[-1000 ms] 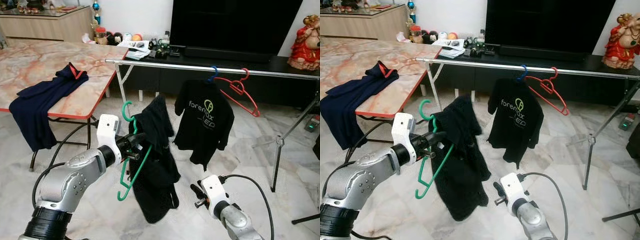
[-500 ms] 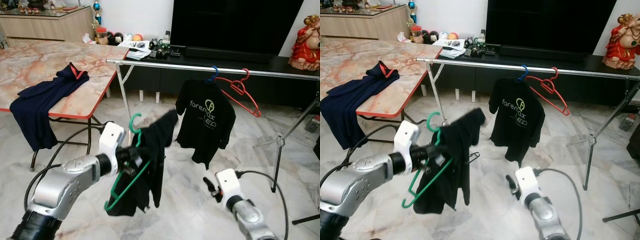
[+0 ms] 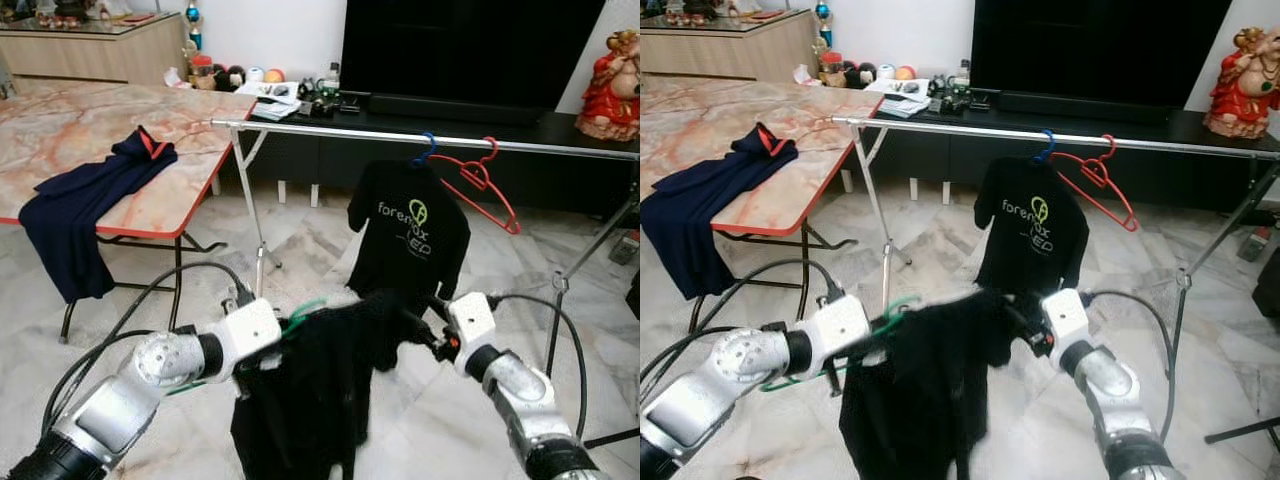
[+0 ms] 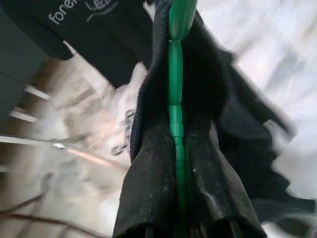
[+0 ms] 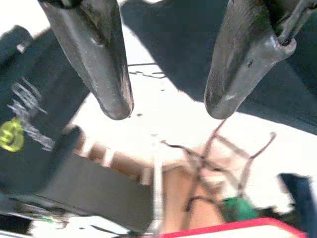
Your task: Hang hanger
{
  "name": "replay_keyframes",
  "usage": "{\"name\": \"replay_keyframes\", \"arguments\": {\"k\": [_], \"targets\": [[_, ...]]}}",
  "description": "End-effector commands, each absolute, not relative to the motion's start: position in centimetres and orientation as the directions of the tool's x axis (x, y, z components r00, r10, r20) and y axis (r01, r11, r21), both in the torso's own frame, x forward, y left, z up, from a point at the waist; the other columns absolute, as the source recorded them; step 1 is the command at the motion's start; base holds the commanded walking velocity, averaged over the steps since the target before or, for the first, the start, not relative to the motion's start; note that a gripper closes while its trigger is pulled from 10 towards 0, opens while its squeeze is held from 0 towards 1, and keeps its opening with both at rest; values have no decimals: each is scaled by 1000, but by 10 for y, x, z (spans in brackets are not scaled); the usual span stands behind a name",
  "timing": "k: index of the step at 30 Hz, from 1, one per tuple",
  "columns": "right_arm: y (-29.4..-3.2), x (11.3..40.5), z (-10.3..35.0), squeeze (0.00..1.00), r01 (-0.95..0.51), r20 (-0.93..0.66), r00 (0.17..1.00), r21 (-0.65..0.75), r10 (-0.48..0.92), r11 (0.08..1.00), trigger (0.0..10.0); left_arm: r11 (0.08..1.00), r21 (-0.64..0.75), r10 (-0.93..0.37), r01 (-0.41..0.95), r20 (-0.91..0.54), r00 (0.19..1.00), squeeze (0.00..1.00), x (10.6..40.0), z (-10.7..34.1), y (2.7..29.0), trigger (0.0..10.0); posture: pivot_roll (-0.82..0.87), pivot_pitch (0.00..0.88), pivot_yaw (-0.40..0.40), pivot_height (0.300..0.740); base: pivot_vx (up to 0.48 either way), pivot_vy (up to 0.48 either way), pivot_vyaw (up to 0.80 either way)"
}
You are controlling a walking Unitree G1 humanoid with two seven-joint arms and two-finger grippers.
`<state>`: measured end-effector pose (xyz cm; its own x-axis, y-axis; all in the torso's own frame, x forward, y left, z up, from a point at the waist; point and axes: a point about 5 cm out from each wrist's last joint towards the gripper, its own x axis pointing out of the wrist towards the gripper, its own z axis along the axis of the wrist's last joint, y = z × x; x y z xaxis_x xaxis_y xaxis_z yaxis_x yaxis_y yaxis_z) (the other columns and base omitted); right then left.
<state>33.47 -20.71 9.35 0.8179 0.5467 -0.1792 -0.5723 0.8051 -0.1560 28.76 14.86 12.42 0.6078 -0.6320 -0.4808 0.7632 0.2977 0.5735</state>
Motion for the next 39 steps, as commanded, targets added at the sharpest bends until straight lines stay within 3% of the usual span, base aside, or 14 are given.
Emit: {"name": "replay_keyframes", "arguments": {"k": [1, 5, 11, 20, 24, 29, 39], "targets": [[-208, 338, 105, 0, -627, -177, 779, -181, 602, 758, 10000, 220, 678, -646, 702, -437, 625, 0, 291, 135, 148, 10000, 129, 0, -31, 740, 0, 0, 0], [-216, 334, 107, 0, -675, -218, 737, -175, 640, 717, 10000, 140, 738, -681, 660, -412, 605, 0, 287, 136, 145, 10000, 135, 0, -60, 740, 0, 0, 0], [-217, 331, 107, 0, -711, -229, 701, -150, 676, 686, 10000, 126, 787, -730, 604, -339, 593, 0, 282, 136, 140, 10000, 132, 3, -74, 740, 0, 0, 0], [-218, 327, 105, 0, -782, -267, 616, -90, 741, 617, 10000, -61, 797, -702, 601, -462, 542, 0, 274, 110, 153, 10000, 140, 4, -101, 740, 0, 0, 0], [-217, 325, 106, 0, -816, -282, 569, -77, 772, 573, 10000, -129, 825, -655, 550, -487, 577, 0, 277, 103, 162, 10000, 140, 4, -110, 740, 0, 0, 0], [-216, 324, 105, 0, -829, -291, 549, -68, 783, 556, 10000, -145, 855, -661, 498, -459, 594, 0, 278, 103, 162, 10000, 137, 5, -112, 740, 0, 0, 0], [-215, 314, 91, 0, -855, -342, 495, -31, 799, 517, 10000, -101, 961, -698, 259, -254, 669, 0, 288, 118, 162, 10000, 132, 11, -111, 740, 0, 0, 0]]}}
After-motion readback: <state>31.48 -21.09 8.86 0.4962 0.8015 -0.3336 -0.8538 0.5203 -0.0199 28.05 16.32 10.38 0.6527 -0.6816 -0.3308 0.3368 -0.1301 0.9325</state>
